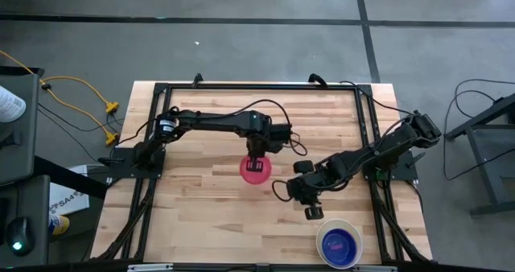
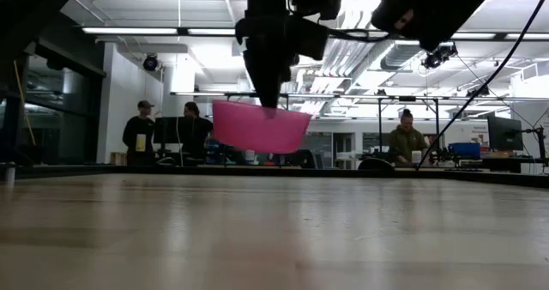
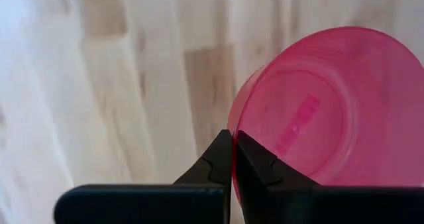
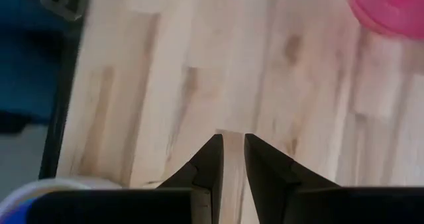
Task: Nest bowls inside each other
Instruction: Stack the red bowl on the purple bowl
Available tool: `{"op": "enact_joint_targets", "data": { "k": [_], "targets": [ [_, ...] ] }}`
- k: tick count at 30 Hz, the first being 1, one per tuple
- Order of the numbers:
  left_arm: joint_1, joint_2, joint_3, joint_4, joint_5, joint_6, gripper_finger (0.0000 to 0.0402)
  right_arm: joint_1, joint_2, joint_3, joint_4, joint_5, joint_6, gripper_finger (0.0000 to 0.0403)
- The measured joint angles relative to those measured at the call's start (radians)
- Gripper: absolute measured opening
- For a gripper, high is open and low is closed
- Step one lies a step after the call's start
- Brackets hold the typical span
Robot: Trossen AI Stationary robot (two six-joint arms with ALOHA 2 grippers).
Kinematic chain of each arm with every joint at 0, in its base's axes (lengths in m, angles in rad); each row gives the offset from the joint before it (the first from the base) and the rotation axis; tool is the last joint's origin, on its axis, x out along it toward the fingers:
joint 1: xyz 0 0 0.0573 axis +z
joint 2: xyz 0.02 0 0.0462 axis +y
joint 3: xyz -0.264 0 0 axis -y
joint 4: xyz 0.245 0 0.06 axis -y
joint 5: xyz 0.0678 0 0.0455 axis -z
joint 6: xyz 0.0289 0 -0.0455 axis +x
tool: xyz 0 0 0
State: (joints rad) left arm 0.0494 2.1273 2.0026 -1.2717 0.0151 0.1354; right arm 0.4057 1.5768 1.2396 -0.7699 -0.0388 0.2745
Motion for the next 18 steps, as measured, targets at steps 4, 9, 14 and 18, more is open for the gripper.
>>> {"op": "enact_joint_targets", "data": {
  "k": [4, 9, 14, 18],
  "targets": [
    [-0.018, 0.000, 0.000, -0.035, -0.091, -0.117, 0.0001, -0.005, 0.000, 0.000, -0.012, 0.043, 0.158, 0.0055],
    [-0.058, 0.000, 0.000, -0.047, -0.220, -0.224, 0.0001, -0.039, 0.000, 0.000, -0.012, 0.040, 0.407, 0.0055],
    [-0.093, 0.000, 0.000, -0.047, -0.308, -0.271, 0.0001, -0.052, 0.000, 0.000, -0.030, 0.037, 0.554, 0.0055],
    [-0.089, -0.003, 0.000, -0.046, -0.343, -0.272, 0.0001, -0.026, 0.000, -0.001, -0.035, 0.038, 0.604, 0.0055]
  ]
}}
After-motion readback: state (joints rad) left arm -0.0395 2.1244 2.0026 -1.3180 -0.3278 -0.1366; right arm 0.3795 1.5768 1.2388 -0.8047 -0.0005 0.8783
